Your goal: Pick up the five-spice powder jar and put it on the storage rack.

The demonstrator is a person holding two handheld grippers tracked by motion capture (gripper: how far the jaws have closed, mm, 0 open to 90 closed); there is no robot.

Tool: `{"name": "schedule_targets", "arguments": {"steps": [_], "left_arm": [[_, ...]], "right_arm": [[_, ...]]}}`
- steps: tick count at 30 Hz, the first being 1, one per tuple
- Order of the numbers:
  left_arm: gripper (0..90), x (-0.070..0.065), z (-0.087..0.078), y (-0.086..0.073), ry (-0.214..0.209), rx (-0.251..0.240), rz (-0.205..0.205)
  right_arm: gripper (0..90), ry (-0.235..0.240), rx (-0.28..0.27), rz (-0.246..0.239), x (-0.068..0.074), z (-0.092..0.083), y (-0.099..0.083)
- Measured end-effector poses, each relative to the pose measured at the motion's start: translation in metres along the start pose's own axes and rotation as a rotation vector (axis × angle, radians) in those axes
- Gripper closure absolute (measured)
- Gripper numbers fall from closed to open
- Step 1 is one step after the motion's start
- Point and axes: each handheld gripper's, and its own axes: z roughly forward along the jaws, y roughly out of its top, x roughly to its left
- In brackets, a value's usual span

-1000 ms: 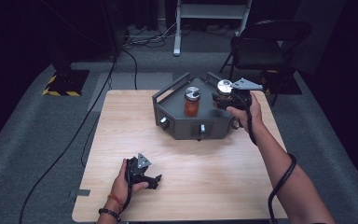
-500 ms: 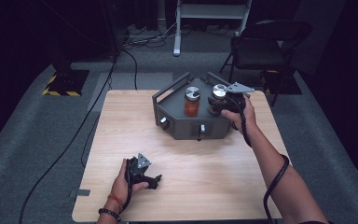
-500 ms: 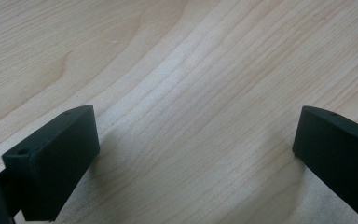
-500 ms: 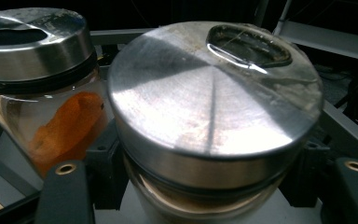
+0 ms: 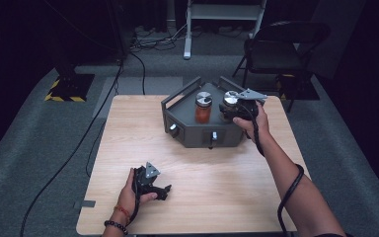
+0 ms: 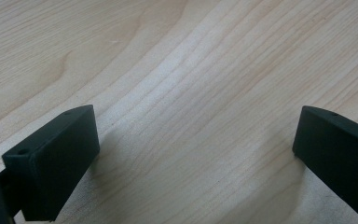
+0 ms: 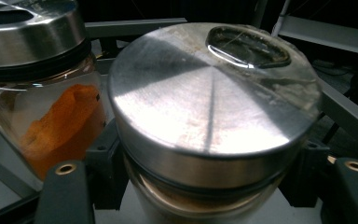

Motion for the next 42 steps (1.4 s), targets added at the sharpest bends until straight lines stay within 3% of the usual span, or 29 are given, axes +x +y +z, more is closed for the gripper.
{"name": "schedule_targets", "arguments": {"steps": [9, 18, 26, 32, 36, 42], "left_arm": [[0.3, 0.000, 0.000, 0.000, 0.000, -0.002, 0.003], [0.3, 0.000, 0.000, 0.000, 0.000, 0.000, 0.000], [0.3, 0.000, 0.000, 0.000, 0.000, 0.000, 0.000], [0.3, 0.000, 0.000, 0.000, 0.000, 0.000, 0.000], [0.3, 0.000, 0.000, 0.000, 0.000, 0.000, 0.000], [0.3, 0.000, 0.000, 0.000, 0.000, 0.000, 0.000]], "right_arm": [[30.6, 0.007, -0.012, 0.032, -0.003, 0.001, -0.004], [28.7, -0.005, -0.018, 0.024, -0.002, 0.002, -0.005], [13.4, -0.036, -0.038, 0.023, 0.001, 0.000, -0.006], [7.1, -0.042, -0.071, 0.004, 0.000, -0.006, -0.009], [6.7, -0.037, -0.093, -0.036, -0.001, -0.012, -0.008], [6.7, -0.041, -0.123, -0.048, 0.000, -0.021, -0.006]]}}
